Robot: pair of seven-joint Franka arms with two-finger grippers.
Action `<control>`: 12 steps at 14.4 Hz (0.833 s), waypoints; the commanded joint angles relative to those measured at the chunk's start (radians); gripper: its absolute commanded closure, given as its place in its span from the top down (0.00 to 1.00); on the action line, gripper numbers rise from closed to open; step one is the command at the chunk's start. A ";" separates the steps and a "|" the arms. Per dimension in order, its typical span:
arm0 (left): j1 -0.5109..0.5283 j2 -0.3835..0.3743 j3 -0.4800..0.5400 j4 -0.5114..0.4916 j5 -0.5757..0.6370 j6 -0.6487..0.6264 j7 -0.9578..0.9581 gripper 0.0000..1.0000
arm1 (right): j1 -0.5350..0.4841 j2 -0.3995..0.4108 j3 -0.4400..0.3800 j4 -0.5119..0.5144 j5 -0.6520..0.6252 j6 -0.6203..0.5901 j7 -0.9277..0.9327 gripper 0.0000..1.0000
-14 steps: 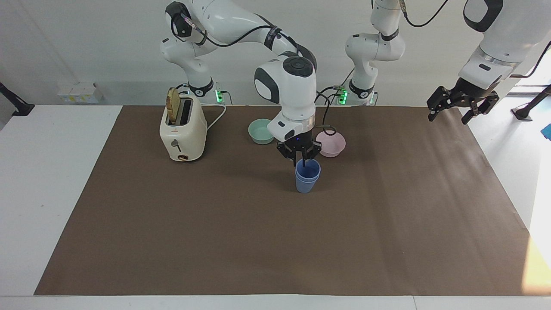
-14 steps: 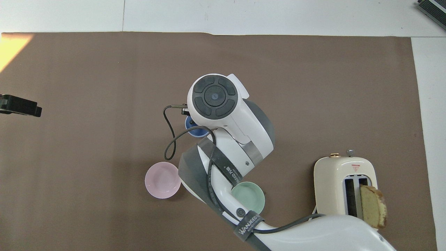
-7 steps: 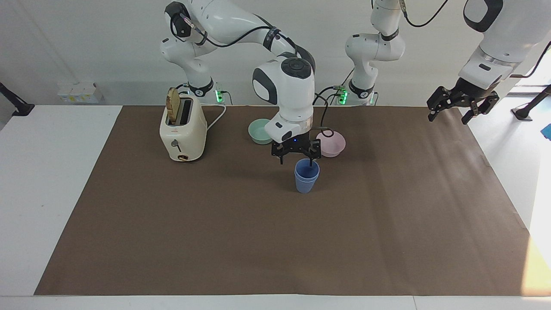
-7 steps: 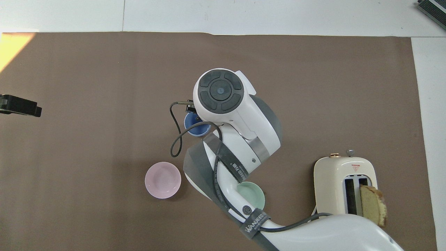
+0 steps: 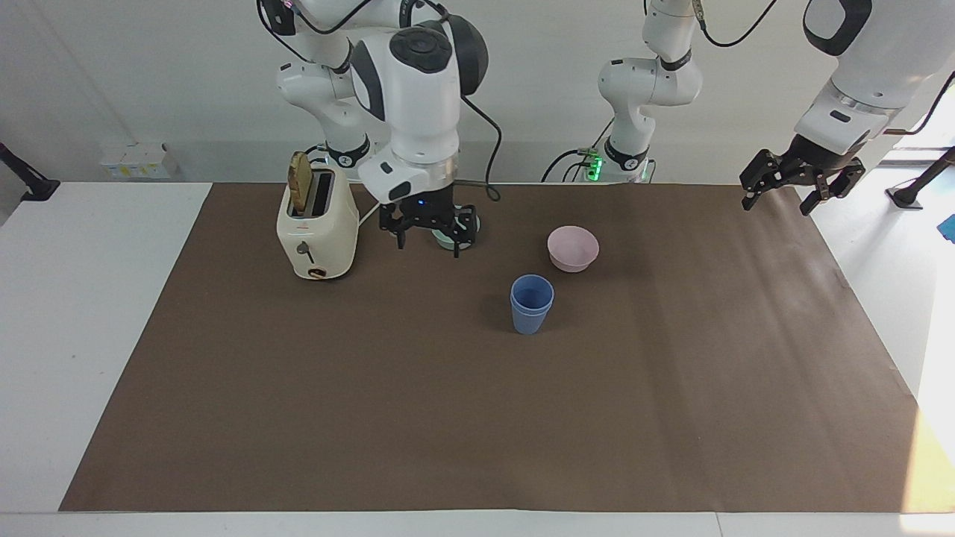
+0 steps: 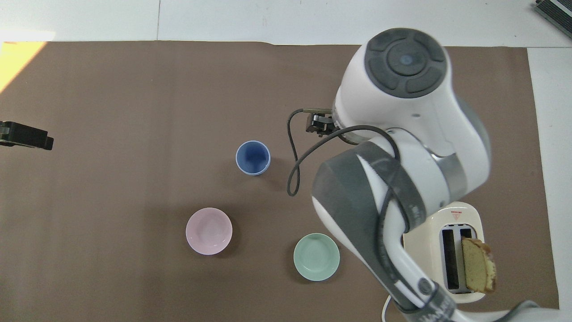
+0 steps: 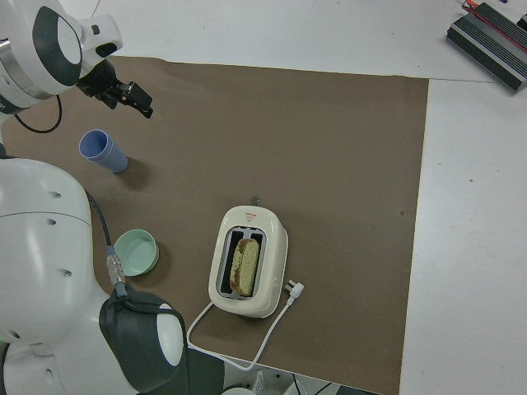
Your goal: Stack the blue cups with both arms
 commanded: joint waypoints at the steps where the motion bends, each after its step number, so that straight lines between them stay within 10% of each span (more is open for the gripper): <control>1: 0.007 -0.005 -0.004 0.009 0.013 -0.015 0.009 1.00 | -0.068 -0.097 0.010 0.007 -0.014 -0.101 -0.124 1.00; 12: 0.007 -0.005 -0.004 0.009 0.013 -0.015 0.009 1.00 | -0.343 -0.231 0.003 -0.139 0.098 -0.096 -0.519 1.00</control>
